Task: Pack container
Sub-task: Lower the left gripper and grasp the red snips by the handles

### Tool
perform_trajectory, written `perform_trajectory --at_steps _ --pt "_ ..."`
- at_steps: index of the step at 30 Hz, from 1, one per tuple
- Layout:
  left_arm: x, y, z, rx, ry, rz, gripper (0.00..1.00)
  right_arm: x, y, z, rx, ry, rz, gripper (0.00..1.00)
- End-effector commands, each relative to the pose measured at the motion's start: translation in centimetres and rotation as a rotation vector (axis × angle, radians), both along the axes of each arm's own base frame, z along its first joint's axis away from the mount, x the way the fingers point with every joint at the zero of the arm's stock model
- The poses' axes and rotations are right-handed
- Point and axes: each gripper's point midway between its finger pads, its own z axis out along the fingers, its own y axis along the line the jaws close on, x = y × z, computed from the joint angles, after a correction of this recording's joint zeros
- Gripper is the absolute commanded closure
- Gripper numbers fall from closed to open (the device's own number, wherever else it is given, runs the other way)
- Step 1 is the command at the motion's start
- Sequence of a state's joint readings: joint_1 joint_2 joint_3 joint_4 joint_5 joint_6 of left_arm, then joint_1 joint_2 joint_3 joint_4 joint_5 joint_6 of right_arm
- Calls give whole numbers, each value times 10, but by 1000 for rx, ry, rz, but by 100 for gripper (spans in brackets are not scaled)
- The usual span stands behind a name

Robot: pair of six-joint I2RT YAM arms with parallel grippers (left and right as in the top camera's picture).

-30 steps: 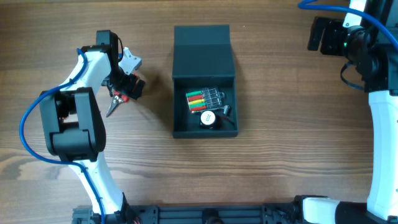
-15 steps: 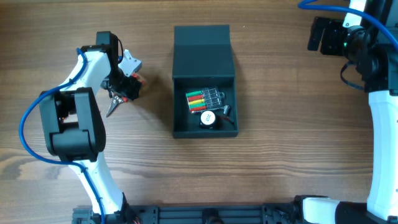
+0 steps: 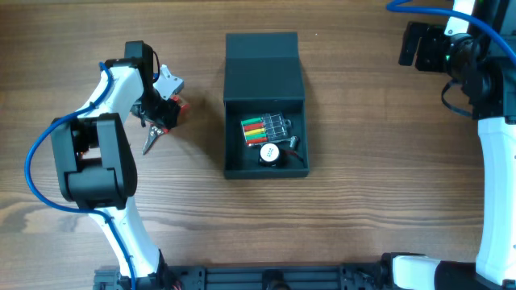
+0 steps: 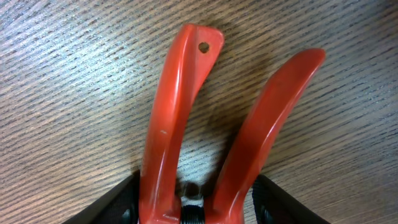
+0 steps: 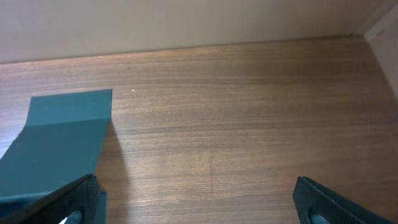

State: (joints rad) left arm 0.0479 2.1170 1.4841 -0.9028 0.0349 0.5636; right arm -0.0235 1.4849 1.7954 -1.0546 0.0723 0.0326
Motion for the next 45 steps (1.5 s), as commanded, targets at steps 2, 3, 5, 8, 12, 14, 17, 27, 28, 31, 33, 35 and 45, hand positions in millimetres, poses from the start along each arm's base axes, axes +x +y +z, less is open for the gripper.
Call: perform_trajectory --at_steps 2,3,5,8,12,14,17,27,28,31,33,35,45 --pt "-4 -5 -6 -30 26 4 43 2 -5 -4 -16 10 -13 0" --pt "-4 -5 -6 -30 26 15 45 2 -5 -4 -16 10 -13 0" --pt "-4 -5 -6 -31 26 26 46 2 -5 -4 -16 10 -13 0" --pt "-4 -5 -6 -30 26 26 47 2 -5 -4 -16 10 -13 0" --pt "-4 -5 -6 -30 27 26 56 2 -5 -4 -16 10 -13 0" --pt "-4 -5 -6 -31 26 38 58 2 -5 -4 -16 10 -13 0" --pt "-4 -5 -6 -31 28 53 70 2 -5 -4 -16 10 -13 0" --pt "-4 -5 -6 -32 31 119 81 2 -5 -4 -16 9 -12 0" --pt "-4 -5 -6 -33 30 131 82 2 -5 -4 -16 9 -12 0" --pt "-4 -5 -6 -33 31 157 83 2 -5 -4 -16 9 -12 0" --pt "-4 -5 -6 -33 33 164 86 2 -5 -4 -16 9 -12 0" --pt "-3 -5 -5 -34 30 187 88 2 -5 -4 -16 9 -12 0" --pt "2 -12 28 -39 -42 191 96 2 -5 -3 -17 9 -12 0"
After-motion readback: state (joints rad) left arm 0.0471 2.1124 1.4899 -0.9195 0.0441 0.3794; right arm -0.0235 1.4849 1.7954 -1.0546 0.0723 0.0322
